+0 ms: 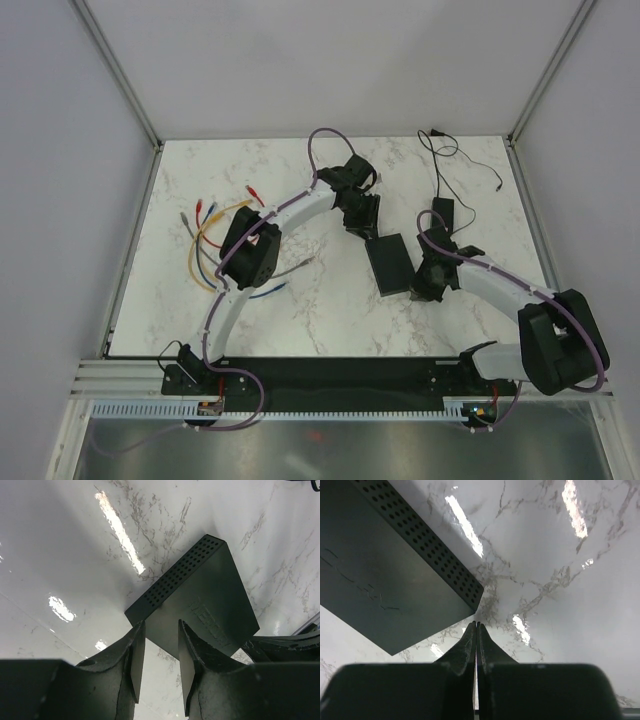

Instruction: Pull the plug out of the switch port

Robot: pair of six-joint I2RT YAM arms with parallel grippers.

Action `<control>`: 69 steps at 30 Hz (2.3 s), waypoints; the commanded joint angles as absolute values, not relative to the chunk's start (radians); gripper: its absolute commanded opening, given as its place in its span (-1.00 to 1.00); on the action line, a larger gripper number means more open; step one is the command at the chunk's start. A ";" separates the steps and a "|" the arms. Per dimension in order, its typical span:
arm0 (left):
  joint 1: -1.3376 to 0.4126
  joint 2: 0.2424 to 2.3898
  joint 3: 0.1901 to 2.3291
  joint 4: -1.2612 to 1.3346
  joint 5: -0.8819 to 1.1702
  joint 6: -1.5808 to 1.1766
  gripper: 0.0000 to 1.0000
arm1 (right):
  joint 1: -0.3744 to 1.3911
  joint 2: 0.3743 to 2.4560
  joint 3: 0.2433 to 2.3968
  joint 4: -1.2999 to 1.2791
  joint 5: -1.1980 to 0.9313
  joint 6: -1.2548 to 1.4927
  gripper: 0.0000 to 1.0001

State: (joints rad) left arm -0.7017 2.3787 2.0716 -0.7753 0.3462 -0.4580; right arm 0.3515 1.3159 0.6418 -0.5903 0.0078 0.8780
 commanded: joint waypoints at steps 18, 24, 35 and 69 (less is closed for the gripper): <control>-0.719 2.335 1.916 -0.769 0.382 -0.400 -0.21 | 0.275 1.565 0.867 -0.477 0.086 0.723 -0.99; -0.724 2.267 1.809 -0.739 0.391 -0.410 -0.21 | 0.273 1.686 0.985 -0.474 0.084 0.669 -0.99; -0.674 2.175 1.845 -0.739 0.373 -0.406 -0.19 | 0.212 1.806 1.147 -0.492 0.084 0.594 -0.97; -0.531 2.353 1.979 -0.747 0.454 -0.497 -0.73 | 0.207 1.789 1.069 -0.416 -0.055 0.664 -0.97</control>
State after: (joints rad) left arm -0.5137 2.3966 2.0003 -0.7525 0.4469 -0.5007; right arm 0.2050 1.7538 1.0351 -0.4648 -0.0387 0.6548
